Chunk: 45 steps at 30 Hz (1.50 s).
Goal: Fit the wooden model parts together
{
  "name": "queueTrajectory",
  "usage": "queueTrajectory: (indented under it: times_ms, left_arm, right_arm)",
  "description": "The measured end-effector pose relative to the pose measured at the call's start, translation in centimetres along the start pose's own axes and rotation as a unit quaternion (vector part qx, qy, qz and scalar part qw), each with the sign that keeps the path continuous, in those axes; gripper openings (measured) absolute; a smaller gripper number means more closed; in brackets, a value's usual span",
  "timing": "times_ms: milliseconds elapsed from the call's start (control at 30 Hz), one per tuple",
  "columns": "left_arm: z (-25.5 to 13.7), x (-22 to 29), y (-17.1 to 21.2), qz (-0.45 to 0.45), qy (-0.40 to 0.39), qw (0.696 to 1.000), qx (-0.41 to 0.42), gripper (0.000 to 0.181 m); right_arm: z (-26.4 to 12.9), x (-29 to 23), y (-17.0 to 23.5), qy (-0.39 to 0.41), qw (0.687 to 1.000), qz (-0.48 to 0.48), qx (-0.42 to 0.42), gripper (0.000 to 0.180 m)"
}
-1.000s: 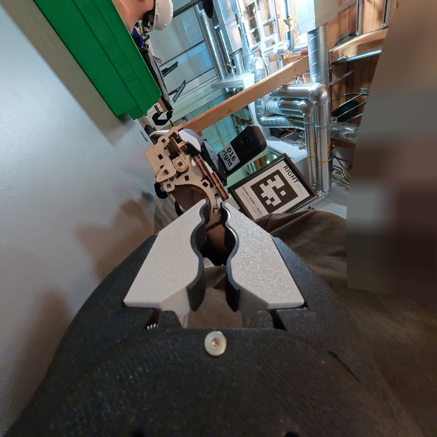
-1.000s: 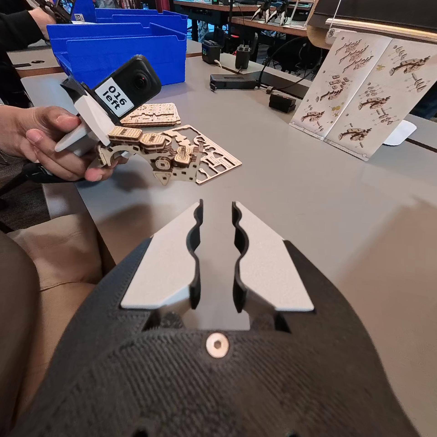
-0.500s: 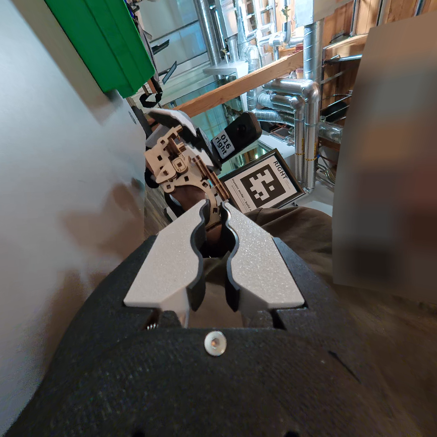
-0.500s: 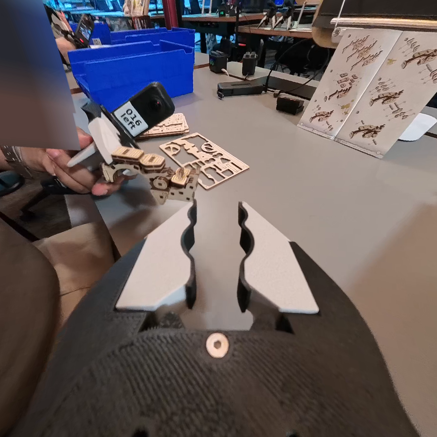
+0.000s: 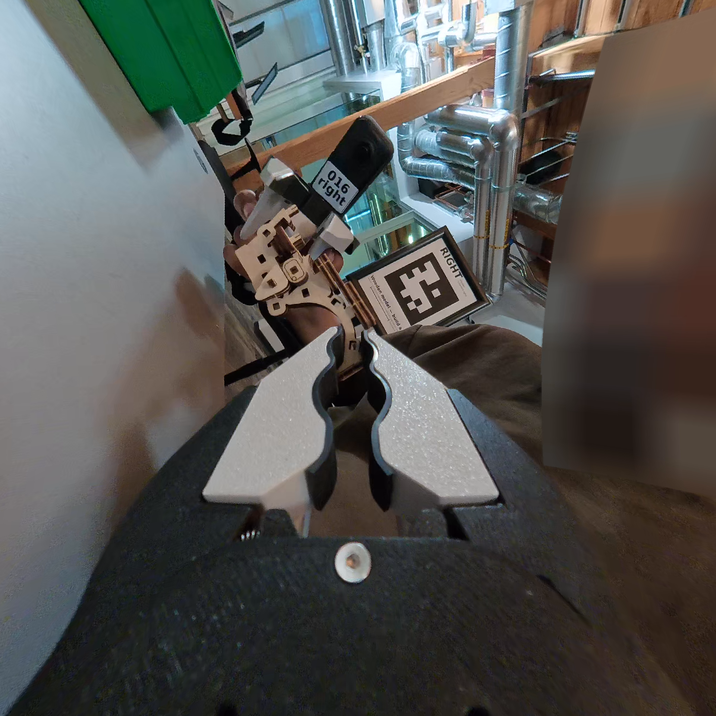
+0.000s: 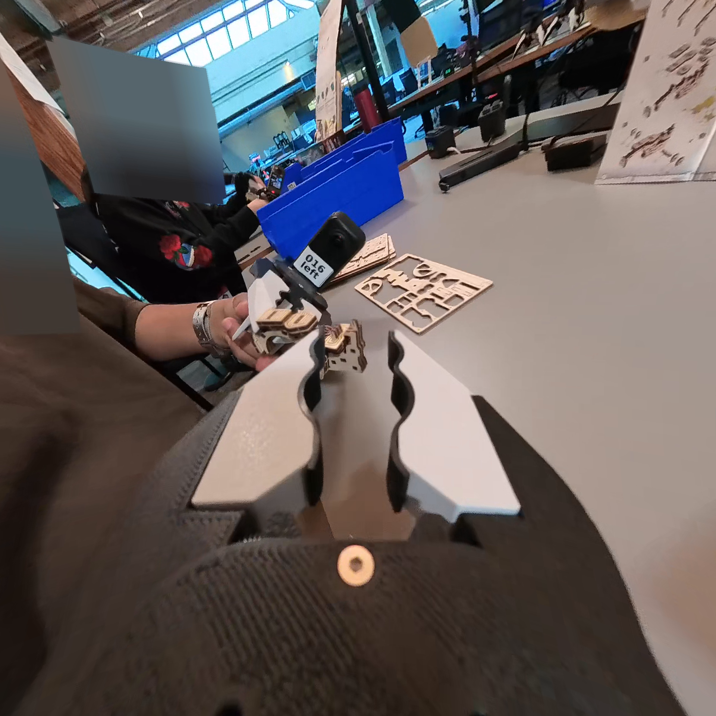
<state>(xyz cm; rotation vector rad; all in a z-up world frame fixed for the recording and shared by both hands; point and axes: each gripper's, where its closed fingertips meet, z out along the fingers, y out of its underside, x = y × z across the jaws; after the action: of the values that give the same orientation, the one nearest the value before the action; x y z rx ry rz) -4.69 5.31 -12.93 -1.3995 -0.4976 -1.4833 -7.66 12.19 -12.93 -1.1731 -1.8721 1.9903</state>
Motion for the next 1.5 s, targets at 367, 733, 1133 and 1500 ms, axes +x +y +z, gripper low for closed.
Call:
queueTrajectory:
  times_ms: [367,733,1133,1500]
  left_arm:
    - [0.5,0.0,1.0,-0.001,0.002,1.000,-0.025,0.004]
    - [0.5,0.1,1.1,-0.005,0.004,1.000,-0.029,0.004]
    - [0.1,-0.8,0.2,-0.016,-0.023,1.000,-0.005,0.030]
    - [-1.6,-2.0,-1.8,0.036,-0.092,0.995,0.035,0.036]
  right_arm:
    - [0.9,-0.7,1.2,-0.008,1.000,-0.004,-0.030,0.022]
    - [1.3,-1.0,2.0,-0.012,0.999,-0.003,-0.053,0.010]
    - [1.1,0.2,2.5,0.017,0.998,0.016,-0.066,0.009]
    - [-0.3,3.7,3.0,0.094,0.992,0.056,-0.070,0.008]
